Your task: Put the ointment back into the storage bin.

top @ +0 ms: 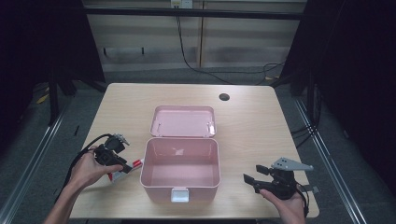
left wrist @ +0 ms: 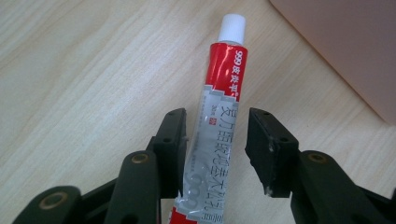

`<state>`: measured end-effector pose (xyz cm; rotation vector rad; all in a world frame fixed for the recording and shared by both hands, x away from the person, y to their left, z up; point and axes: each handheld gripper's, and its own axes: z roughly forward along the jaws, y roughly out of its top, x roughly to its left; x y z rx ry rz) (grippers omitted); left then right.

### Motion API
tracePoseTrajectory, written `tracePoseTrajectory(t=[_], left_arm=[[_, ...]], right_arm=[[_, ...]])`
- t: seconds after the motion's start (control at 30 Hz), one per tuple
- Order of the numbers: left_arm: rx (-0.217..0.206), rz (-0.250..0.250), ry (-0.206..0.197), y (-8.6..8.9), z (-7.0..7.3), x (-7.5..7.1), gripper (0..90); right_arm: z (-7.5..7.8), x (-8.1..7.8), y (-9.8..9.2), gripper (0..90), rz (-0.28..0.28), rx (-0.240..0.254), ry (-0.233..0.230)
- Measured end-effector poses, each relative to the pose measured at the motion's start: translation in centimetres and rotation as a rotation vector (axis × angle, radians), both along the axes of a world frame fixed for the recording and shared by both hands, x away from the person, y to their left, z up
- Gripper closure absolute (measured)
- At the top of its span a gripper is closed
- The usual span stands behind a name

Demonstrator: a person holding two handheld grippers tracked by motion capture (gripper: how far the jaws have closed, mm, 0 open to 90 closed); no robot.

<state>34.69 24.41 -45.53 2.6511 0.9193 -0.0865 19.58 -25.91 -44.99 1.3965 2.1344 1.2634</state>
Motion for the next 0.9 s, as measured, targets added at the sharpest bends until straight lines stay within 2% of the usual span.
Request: tracePoseTrajectory(t=[0.4,0.73,0.9], left_arm=[[0.019,-0.02,0.0,-0.3,-0.9,0.1,65.2],[0.009,-0.014,-0.007,-0.7,-1.3,0.0,69.1],[0.046,-0.027,-0.016,-1.1,-1.2,-0.1,69.8]], right_arm=[[-0.1,0.1,0.1,33.1,0.005,0.003,0.004],[-0.1,0.1,0.1,33.1,0.006,0.0,0.004],[-0.1,0.1,0.1,33.1,0.008,0.0,0.005]])
